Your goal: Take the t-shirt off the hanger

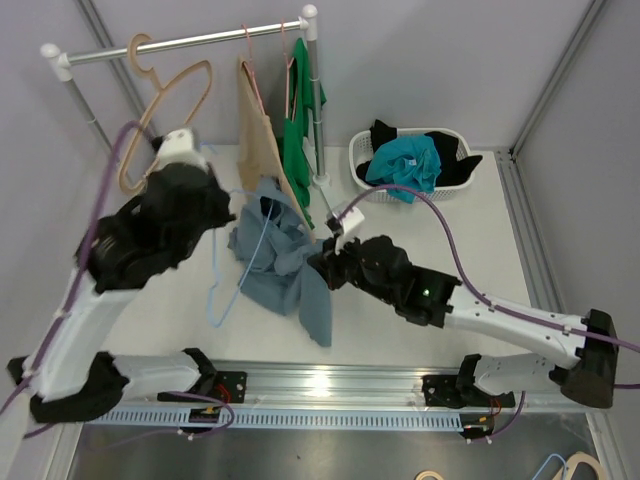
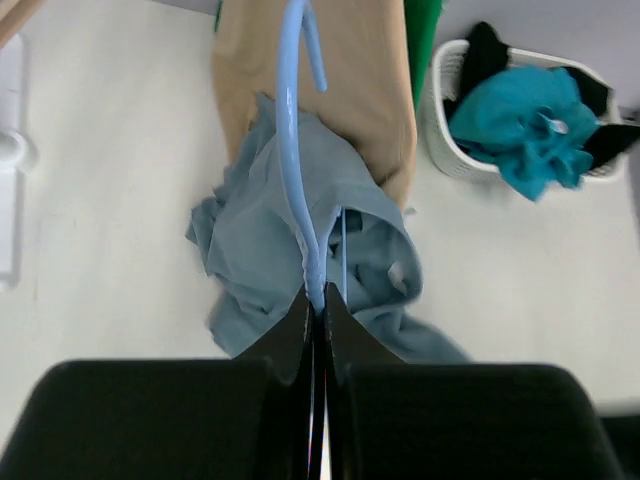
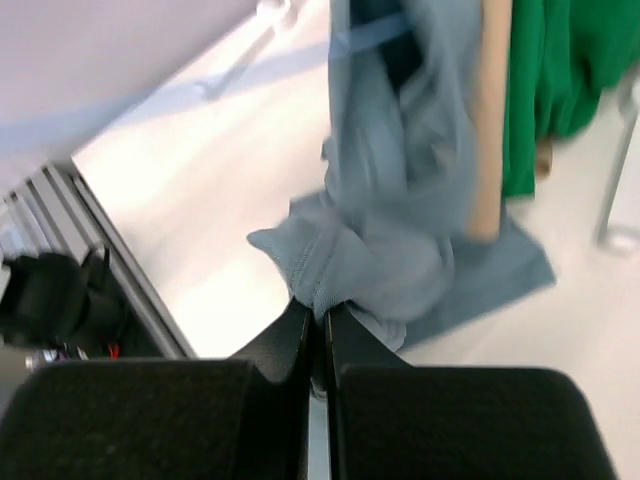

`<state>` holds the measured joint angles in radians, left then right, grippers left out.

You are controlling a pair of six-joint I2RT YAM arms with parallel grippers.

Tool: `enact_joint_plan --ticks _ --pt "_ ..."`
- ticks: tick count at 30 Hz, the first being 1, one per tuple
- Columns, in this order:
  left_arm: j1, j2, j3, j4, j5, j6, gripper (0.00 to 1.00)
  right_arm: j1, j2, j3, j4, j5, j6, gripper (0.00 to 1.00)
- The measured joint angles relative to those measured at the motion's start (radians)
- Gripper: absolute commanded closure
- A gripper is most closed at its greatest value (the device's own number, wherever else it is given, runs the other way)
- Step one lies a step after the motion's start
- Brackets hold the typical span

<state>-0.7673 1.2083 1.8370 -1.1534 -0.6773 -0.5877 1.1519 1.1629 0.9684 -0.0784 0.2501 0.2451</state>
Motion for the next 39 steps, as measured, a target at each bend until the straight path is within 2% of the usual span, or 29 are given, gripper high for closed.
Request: enact_joint_plan --ticks 4,7,12,17,20,22,26,31,35,39 --pt "-0.018 -0.225 -0.098 -0.065 0.092 -0.034 0.99 -0.096 0.131 0.154 0.005 -0.095 -0.037 1.00" --pt "-0.021 -0.367 -0.139 -0.112 0.138 -0.048 0.99 -0.158 0.201 0.208 0.003 -0.132 -0.037 1.00" --pt "-0.021 -0.487 -0.147 -0.157 0.094 -0.048 0.99 -0.260 0.207 0.221 -0.002 -0.153 -0.036 1.00" --pt "-0.021 -0.452 -0.144 -0.150 0.020 -0.039 0.99 -0.339 0.140 0.285 0.033 -0.135 -0.086 1.00" --pt "0.000 -0.417 -0.177 -0.100 -0.020 -0.011 0.99 -0.379 0.135 0.400 0.063 -0.068 -0.148 1.00" --pt "0.067 -0.394 -0.204 -0.053 -0.005 0.010 0.99 -0.432 0.158 0.506 0.075 -0.040 -0.176 1.00" --pt "0.255 -0.360 -0.292 0.060 0.132 0.038 0.99 -0.591 0.230 0.674 0.141 -0.005 -0.201 1.00" --pt "0.322 -0.291 -0.328 0.161 0.204 0.049 0.99 -0.749 0.439 0.929 0.271 0.047 -0.201 1.00" --pt "0.383 -0.212 -0.308 0.225 0.238 0.048 0.99 -0.806 0.637 1.075 0.439 0.121 -0.201 1.00" --pt "0.432 -0.095 -0.227 0.261 0.272 0.047 0.99 -0.855 0.893 1.359 0.465 0.154 -0.167 1.00"
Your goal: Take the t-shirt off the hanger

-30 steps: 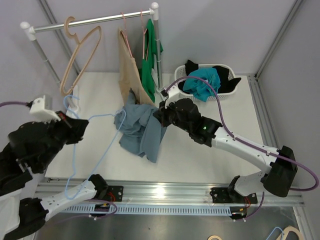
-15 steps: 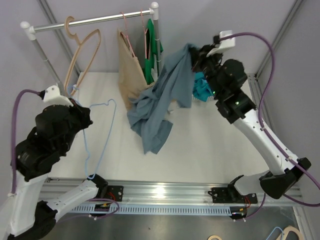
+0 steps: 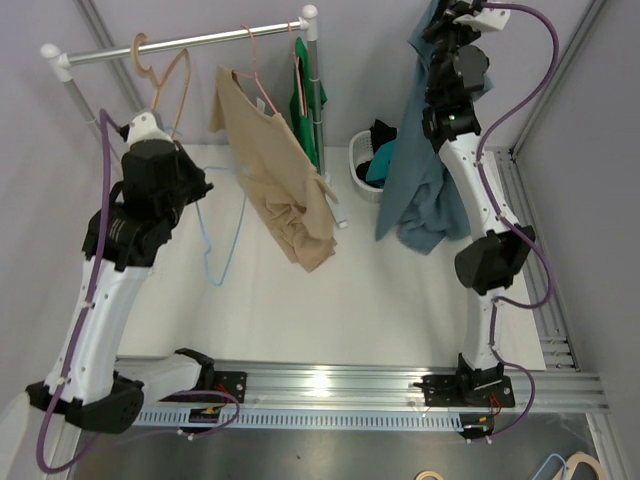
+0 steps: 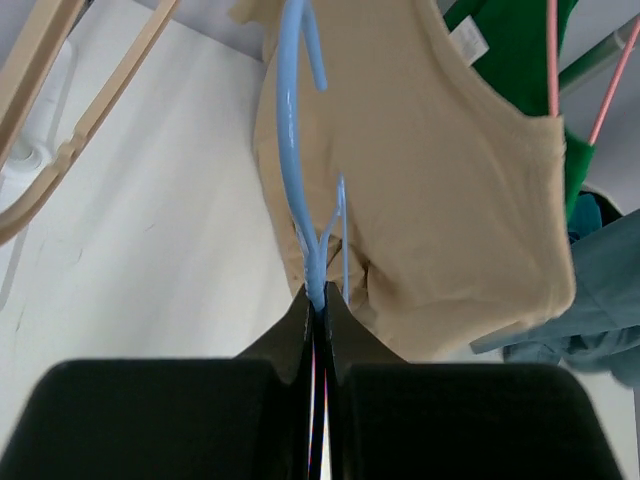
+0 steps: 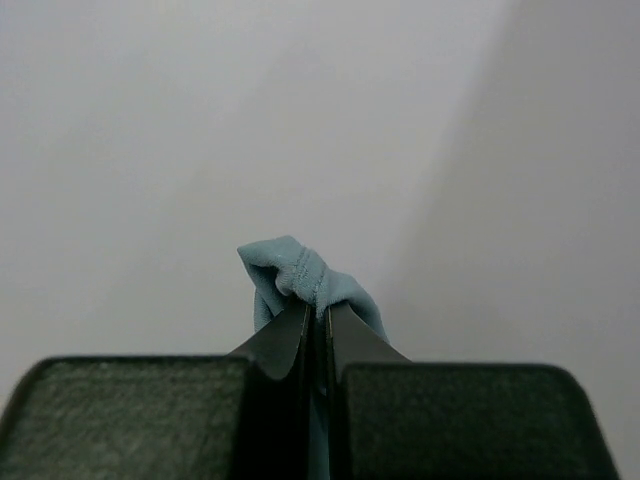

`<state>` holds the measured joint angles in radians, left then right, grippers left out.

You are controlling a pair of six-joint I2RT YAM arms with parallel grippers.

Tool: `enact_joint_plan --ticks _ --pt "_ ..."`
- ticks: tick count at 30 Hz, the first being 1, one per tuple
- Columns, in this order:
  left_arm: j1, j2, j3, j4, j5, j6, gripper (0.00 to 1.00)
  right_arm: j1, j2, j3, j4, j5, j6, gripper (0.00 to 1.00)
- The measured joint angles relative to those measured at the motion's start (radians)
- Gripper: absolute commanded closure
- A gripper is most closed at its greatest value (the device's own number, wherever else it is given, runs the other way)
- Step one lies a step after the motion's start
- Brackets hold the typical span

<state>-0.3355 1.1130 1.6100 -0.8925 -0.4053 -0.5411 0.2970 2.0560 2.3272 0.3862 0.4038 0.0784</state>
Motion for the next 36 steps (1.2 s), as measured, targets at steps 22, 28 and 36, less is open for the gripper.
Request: enact_joint_plan --ticks 22,28,36 --pt "0.166 0.429 0.364 0.306 0.018 0.120 0.99 -0.197 0.219 -0.067 -0.319 -0.233 0.381 1.00" --pt "0.242 0.494 0.414 0.362 0.167 0.153 0.99 -0.184 0.336 -0.097 -0.712 -0.428 0.432 1.00" --pt "0.263 0.557 0.443 0.409 0.281 0.241 0.99 -0.164 0.209 -0.471 -0.691 -0.471 0.439 0.17"
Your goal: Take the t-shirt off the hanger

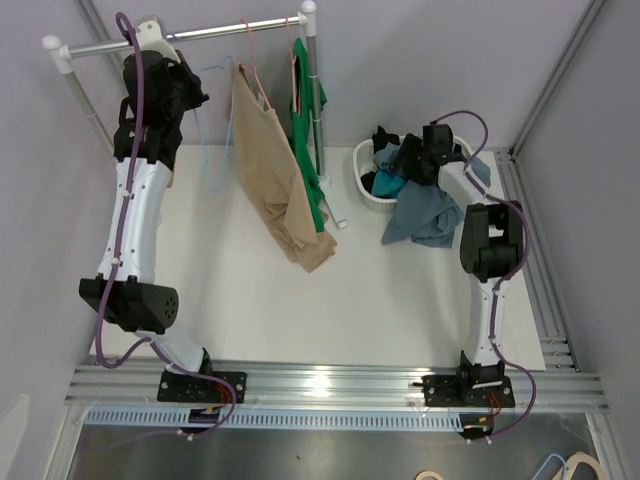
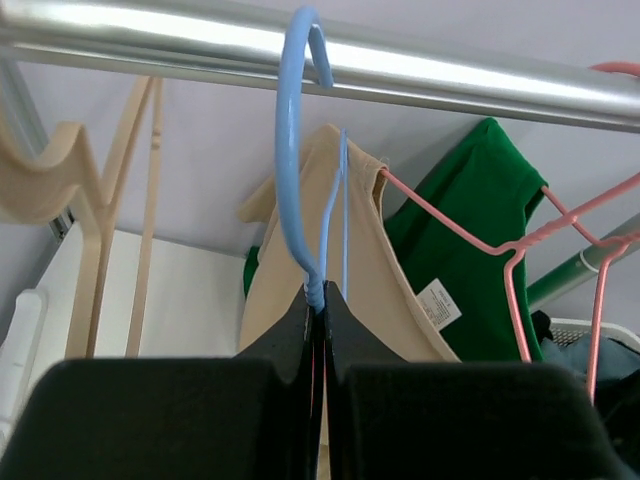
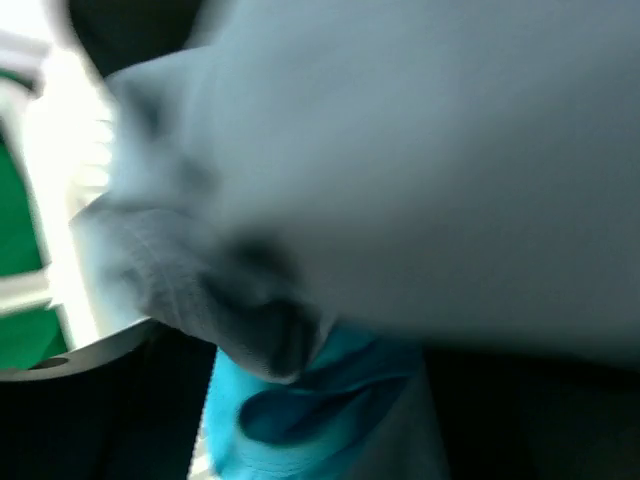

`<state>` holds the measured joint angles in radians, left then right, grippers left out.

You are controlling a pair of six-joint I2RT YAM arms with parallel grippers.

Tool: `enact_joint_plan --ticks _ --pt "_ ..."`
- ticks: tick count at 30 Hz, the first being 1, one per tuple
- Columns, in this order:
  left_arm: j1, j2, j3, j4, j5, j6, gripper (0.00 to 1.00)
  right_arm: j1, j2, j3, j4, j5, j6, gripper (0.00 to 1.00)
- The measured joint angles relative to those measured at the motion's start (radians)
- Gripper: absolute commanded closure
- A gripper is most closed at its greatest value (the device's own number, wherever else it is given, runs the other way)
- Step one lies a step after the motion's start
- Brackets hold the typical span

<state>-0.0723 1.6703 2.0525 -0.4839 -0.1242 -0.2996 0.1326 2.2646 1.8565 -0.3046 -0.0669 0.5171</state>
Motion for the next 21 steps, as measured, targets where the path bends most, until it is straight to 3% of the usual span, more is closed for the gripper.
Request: enact_joint_plan --ticks 5,6,15,21 --pt "0.010 0.042 0.028 0.014 0.039 0.032 0.99 0.010 -0.143 -0.010 -0.035 0.037 -0.048 0.14" --pt "0.013 0.057 0.043 0.014 0.041 0.038 0.99 0.013 -0.179 -0.011 -0.035 0.052 -0.064 0.05" --pt "0.022 0.094 0.055 0.050 -0.008 0.092 0.99 0.046 -0.507 -0.141 0.031 0.088 -0.156 0.05" --pt "0.025 0.029 -0.048 0.117 -0.039 0.110 0.99 0.041 -0.553 -0.221 0.065 0.085 -0.156 0.05"
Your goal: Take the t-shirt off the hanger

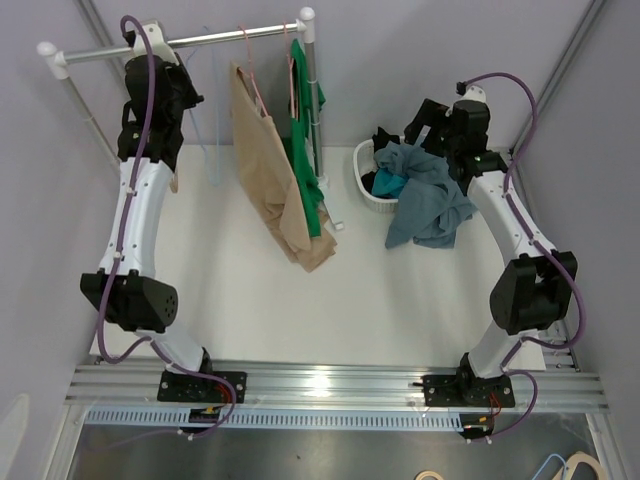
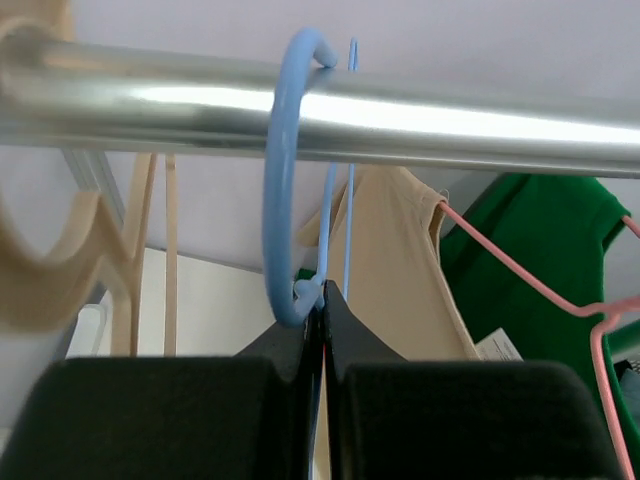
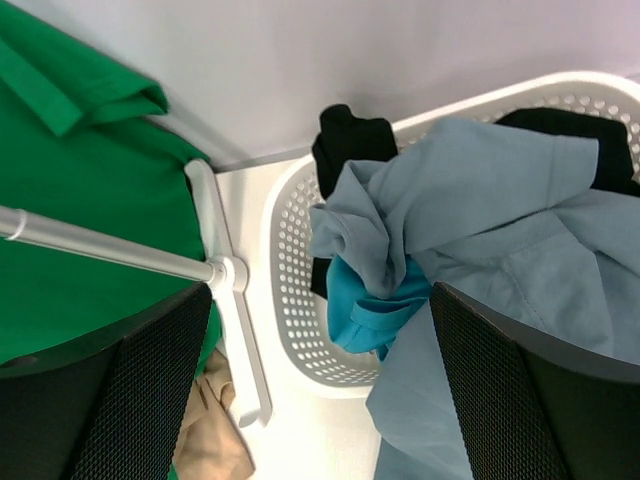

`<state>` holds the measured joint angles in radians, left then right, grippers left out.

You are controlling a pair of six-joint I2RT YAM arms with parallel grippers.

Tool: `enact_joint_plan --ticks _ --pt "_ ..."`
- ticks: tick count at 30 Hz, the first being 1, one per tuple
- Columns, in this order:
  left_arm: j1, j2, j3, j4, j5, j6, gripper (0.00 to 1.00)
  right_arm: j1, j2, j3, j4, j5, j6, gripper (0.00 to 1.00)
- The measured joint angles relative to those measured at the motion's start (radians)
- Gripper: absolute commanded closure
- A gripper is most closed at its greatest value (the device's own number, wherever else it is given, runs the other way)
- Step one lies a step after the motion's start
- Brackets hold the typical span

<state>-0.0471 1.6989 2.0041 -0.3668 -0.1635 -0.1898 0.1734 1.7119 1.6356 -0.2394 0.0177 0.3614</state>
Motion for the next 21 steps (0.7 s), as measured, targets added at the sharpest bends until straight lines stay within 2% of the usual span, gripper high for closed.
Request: enact_joint_plan --ticks 4,13,21 --pt "0.000 -0.066 -0.061 0.014 -0.018 0.008 0.99 0.000 0.017 -0.011 0.002 -0.010 0.004 0.05" --pt "0.000 -0.122 -0.024 0.020 -0.070 0.045 0.99 0.016 0.020 -0.018 0.008 -0.030 0.005 0.05" --pt "0.024 0.026 0.172 -0.039 -0.073 0.068 0.99 0.018 0.020 -0.019 0.009 -0.047 0.003 0.05"
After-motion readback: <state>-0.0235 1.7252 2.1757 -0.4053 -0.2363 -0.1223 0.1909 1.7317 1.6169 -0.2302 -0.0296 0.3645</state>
